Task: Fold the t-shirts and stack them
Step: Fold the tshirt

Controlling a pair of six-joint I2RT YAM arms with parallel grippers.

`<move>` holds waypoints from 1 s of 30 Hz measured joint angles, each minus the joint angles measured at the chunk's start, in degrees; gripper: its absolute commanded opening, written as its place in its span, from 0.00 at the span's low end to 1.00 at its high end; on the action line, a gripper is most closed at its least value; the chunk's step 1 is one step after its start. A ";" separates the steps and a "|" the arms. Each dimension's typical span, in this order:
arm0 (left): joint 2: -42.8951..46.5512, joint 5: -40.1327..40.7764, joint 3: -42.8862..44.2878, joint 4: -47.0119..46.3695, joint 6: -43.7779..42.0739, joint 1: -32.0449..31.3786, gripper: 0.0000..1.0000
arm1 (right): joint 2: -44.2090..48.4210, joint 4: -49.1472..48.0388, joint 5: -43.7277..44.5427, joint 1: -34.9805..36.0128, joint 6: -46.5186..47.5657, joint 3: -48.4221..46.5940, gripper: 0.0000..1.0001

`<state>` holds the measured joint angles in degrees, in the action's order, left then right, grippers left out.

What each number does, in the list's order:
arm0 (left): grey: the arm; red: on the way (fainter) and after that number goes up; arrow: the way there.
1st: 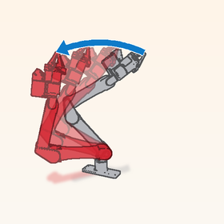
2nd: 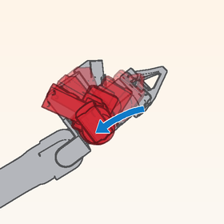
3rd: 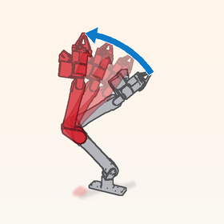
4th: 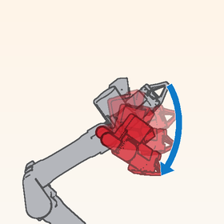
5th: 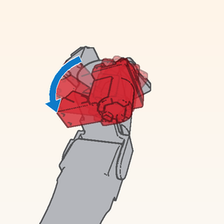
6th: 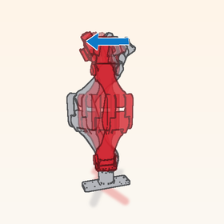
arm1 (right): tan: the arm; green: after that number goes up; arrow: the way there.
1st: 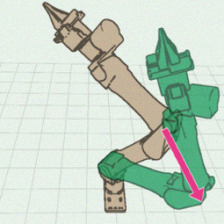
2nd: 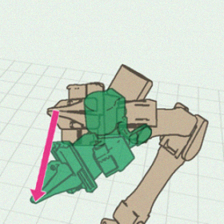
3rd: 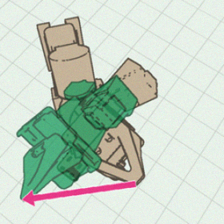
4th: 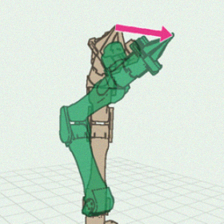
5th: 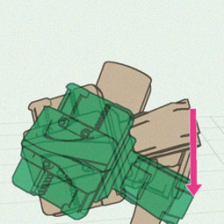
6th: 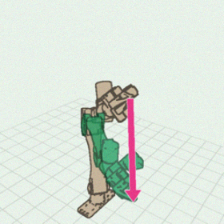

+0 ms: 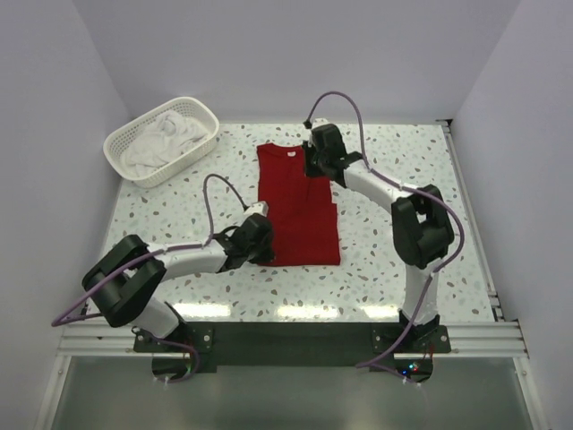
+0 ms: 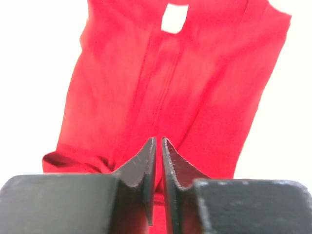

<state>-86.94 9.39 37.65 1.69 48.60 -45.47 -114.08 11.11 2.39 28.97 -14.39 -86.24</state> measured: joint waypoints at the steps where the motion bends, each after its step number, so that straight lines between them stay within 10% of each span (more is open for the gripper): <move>1: 0.59 0.02 -0.20 0.76 0.17 -0.04 0.08 | -0.09 0.35 0.07 -0.46 0.55 -1.70 0.18; 9: 10.86 4.31 -0.74 8.76 0.31 -0.11 0.14 | 16.87 1.51 -6.58 -0.83 -1.07 9.66 0.46; 23: 25.29 4.42 -6.99 1.57 -3.13 -0.09 0.94 | 47.60 -12.66 -25.14 -1.29 -17.92 54.21 0.71; 30: 19.71 -3.82 -14.78 -12.98 -4.26 -0.09 1.00 | 42.80 -31.01 -29.70 -1.40 -25.92 65.64 0.78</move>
<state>-67.22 5.56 22.87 -11.29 44.34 -45.56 -71.29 -19.90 -27.31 27.57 -40.32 -20.60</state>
